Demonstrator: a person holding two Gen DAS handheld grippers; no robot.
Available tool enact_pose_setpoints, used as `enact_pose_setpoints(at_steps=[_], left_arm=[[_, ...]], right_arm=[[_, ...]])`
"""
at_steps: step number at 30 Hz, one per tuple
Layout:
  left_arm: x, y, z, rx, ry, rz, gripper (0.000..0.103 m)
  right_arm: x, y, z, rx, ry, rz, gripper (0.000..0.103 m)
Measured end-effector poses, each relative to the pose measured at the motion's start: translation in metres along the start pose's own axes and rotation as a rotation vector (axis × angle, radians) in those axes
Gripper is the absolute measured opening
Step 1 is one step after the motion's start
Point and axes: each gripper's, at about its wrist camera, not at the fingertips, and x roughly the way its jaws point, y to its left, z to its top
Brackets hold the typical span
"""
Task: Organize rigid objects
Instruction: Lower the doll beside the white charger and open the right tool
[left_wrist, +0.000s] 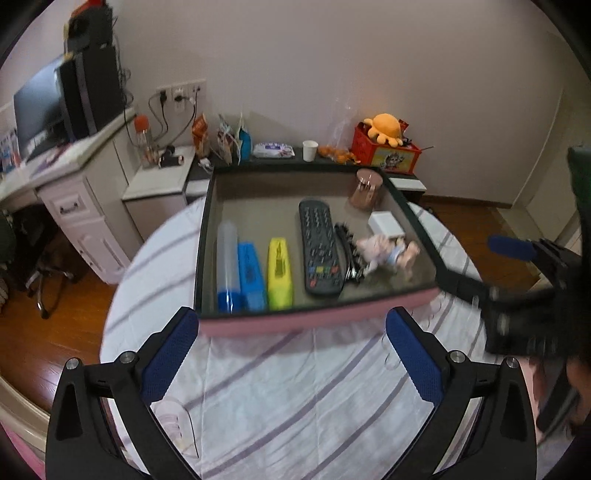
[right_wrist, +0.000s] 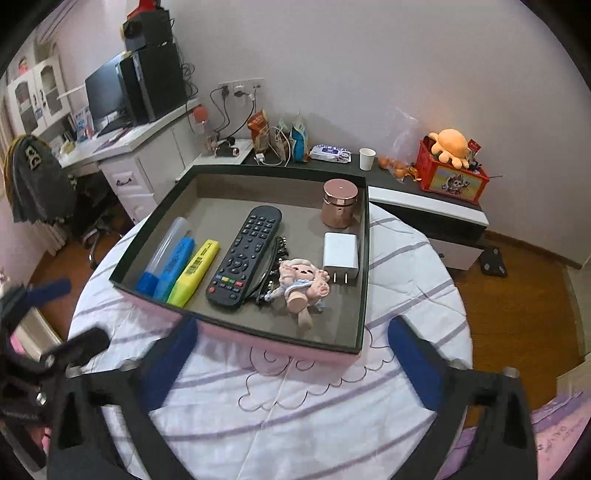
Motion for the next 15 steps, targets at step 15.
enact_pose_setpoints(at_steps=[15], left_arm=[[0.026,-0.008,0.052,0.008,0.041,0.124,0.103]], right_arm=[[-0.011,-0.017,0.042,0.023,-0.008,-0.061,0.103]])
